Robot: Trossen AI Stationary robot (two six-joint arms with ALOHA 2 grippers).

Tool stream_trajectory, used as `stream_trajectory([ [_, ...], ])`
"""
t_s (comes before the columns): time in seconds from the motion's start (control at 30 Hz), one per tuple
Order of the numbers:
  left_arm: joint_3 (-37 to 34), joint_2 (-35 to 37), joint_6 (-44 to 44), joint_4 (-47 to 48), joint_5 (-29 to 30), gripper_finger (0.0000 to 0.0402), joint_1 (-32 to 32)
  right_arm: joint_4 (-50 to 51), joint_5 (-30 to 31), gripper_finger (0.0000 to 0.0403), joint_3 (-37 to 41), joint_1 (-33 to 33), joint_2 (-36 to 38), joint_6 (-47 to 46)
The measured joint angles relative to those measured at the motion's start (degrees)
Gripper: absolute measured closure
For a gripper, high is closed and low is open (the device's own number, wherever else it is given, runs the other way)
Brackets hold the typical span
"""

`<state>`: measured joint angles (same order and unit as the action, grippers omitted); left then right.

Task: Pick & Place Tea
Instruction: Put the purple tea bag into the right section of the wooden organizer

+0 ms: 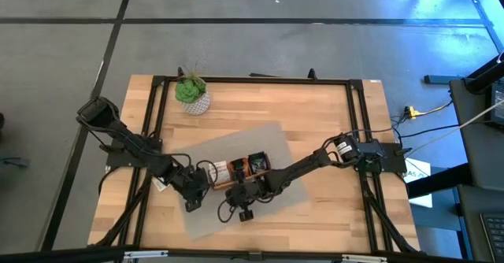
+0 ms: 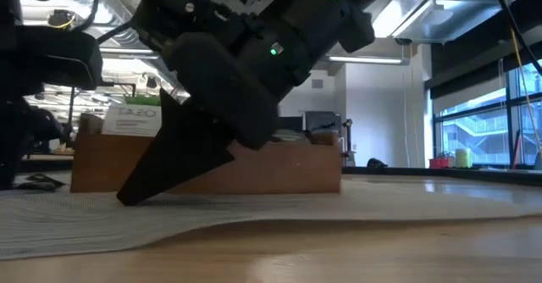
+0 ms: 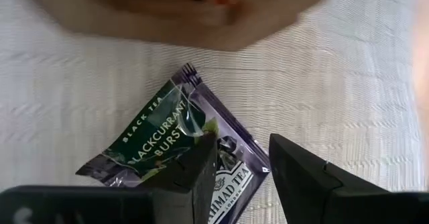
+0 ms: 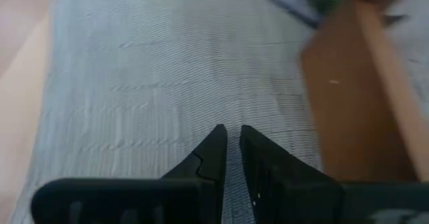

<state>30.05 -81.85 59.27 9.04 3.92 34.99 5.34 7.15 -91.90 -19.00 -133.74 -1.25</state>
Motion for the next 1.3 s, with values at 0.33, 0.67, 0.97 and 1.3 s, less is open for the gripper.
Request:
stream_trajectory([
  [0.33,-0.21,-0.38,1.68,-6.57,-2.90,0.0267,2.78,-0.87,-1.05,0.0352,-0.09,1.49,-1.51,-2.94],
  [0.67,-0.21,-0.30,6.51,-8.54,3.69,0.0267,6.68,-1.03,-1.11,0.0352,0.04,1.48,-1.58,-2.87],
  [0.97,3.14,-0.27,5.21,-1.69,9.51,0.0265,7.74,-1.33,-1.24,0.0352,0.13,1.48,-1.58,-2.81],
  [1.3,21.46,-6.75,14.67,28.29,16.92,0.0269,11.75,-1.38,-1.24,0.0352,0.17,1.48,-1.58,-2.73],
])
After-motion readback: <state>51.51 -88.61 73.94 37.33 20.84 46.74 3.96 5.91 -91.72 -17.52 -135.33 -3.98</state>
